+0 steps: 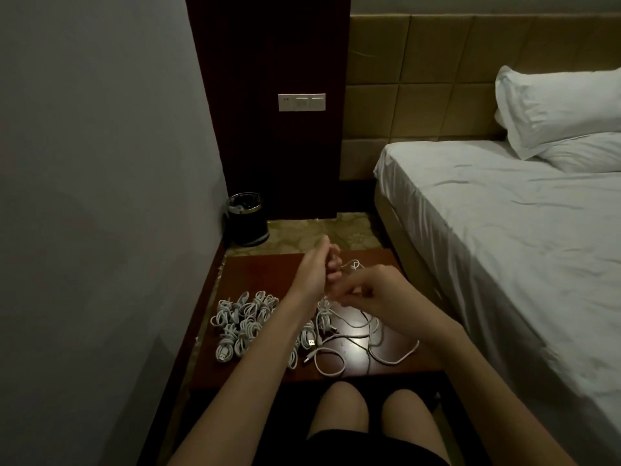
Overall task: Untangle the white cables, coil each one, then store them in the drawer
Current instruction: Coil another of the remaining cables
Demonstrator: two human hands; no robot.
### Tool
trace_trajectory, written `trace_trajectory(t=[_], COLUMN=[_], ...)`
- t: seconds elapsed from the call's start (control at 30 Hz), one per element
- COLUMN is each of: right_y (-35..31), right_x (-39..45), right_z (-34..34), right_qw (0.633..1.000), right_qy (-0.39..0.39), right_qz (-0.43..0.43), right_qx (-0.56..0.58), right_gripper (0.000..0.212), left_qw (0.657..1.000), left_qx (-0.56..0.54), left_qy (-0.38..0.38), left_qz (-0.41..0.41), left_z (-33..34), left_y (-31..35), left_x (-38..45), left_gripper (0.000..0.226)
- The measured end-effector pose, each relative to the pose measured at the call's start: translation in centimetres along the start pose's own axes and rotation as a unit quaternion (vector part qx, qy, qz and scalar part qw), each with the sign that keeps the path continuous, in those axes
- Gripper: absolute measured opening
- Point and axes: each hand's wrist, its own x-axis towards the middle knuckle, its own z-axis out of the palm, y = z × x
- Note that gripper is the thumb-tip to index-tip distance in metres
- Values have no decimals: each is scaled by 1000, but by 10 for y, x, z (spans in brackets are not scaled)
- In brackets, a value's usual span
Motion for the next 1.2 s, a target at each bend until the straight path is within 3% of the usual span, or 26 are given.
trace_trajectory(t=[0.1, 0.27, 0.4, 0.57, 0.67, 0.73, 0.83, 0.97, 1.07, 1.2], right_y=[-10, -4, 7, 14, 26, 31, 26, 15, 12, 7], right_x=[13, 18, 14, 9, 7, 3, 0, 6, 9, 4], right_z=[-5, -13, -27, -30, -15, -9, -3, 8, 23, 30], right_qw=[999, 996, 991, 975, 939, 916, 923, 955, 965, 975], right_qy=[26, 65, 14, 57, 138, 190, 198, 179, 178, 101], right_qz=[-5, 14, 26, 22, 93, 108, 100, 91, 108, 90], right_qx=[-45, -60, 132, 213, 302, 337, 315, 220, 158, 178], right_gripper=[13, 29, 13, 6, 7, 9, 13, 10, 11, 20], left_qw=[991, 971, 952, 939, 968, 991, 994, 992, 986, 964], left_qx=[119, 136, 164, 130, 81, 84, 68, -116, -159, -238], left_qy=[-60, -173, -237, -305, -237, -104, 53, 47, 55, 114], left_qz=[-24, -97, -108, -88, -26, 28, 73, 13, -6, 27], left_z=[9, 2, -8, -10, -8, -8, -9, 3, 8, -4], left_y=[0, 5, 4, 4, 7, 4, -5, -3, 0, 3], left_x=[-9, -16, -16, -12, -9, -3, 2, 1, 0, 5], left_gripper=[45, 60, 51, 46, 40, 44, 49, 48, 45, 42])
